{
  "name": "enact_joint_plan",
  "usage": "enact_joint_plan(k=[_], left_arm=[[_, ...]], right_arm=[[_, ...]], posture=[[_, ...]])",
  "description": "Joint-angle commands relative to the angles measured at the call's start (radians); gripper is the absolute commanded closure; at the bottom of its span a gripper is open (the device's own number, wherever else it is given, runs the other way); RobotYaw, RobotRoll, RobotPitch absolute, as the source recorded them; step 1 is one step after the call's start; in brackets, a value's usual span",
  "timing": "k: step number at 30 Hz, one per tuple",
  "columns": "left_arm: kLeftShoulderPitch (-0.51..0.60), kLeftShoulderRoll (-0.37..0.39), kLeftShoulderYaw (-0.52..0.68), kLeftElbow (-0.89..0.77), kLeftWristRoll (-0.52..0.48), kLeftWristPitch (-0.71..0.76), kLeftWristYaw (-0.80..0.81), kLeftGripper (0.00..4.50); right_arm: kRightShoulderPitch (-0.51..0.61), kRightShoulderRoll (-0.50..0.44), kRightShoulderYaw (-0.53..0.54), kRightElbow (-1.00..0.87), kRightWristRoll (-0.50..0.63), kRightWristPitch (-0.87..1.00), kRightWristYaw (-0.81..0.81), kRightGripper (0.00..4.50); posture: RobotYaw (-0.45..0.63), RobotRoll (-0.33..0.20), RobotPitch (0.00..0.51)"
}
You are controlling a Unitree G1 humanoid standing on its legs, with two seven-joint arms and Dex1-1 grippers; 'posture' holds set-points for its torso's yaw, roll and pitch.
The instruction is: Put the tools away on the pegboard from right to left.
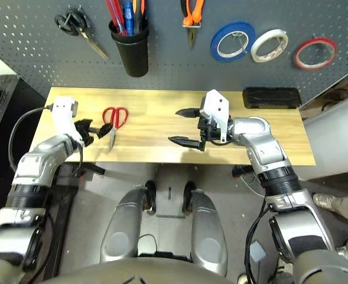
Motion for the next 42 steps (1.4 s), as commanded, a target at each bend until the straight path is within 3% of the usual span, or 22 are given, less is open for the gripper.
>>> enact_joint_plan(k=[1,10,24,27,37,40,42], left_arm=[[-0.034,-0.021,0.002,0.178,0.069,-0.109,0.033,0.03],[-0.136,-0.068,0.054,0.474,0.123,-0.28,0.15,0.03],[-0.217,-0.086,0.104,0.651,0.14,-0.355,0.219,0.03],[-0.222,-0.091,0.104,0.668,0.145,-0.361,0.22,0.64],[-0.219,-0.105,0.123,0.648,0.142,-0.387,0.223,4.48],[-0.198,-0.11,0.133,0.577,0.134,-0.378,0.229,4.48],[-0.149,-0.119,0.154,0.408,0.109,-0.34,0.245,4.48]], right_arm=[[0.048,-0.009,0.025,-0.051,-0.013,0.016,-0.008,0.0],[0.099,-0.027,0.014,-0.146,0.015,0.063,-0.015,0.0],[0.136,-0.061,-0.007,-0.255,0.082,0.153,-0.032,0.0],[0.139,-0.066,-0.006,-0.268,0.092,0.162,-0.036,0.0],[0.124,-0.068,-0.014,-0.269,0.125,0.172,-0.035,0.0],[0.105,-0.069,-0.016,-0.237,0.122,0.156,-0.024,0.0],[0.085,-0.074,-0.028,-0.213,0.129,0.144,-0.007,0.0]], posture=[[-0.02,0.0,0.354],[-0.05,0.0,0.371],[-0.08,0.0,0.387],[-0.08,0.0,0.387],[-0.06,0.0,0.38],[-0.03,0.0,0.37],[-0.01,0.0,0.361]])
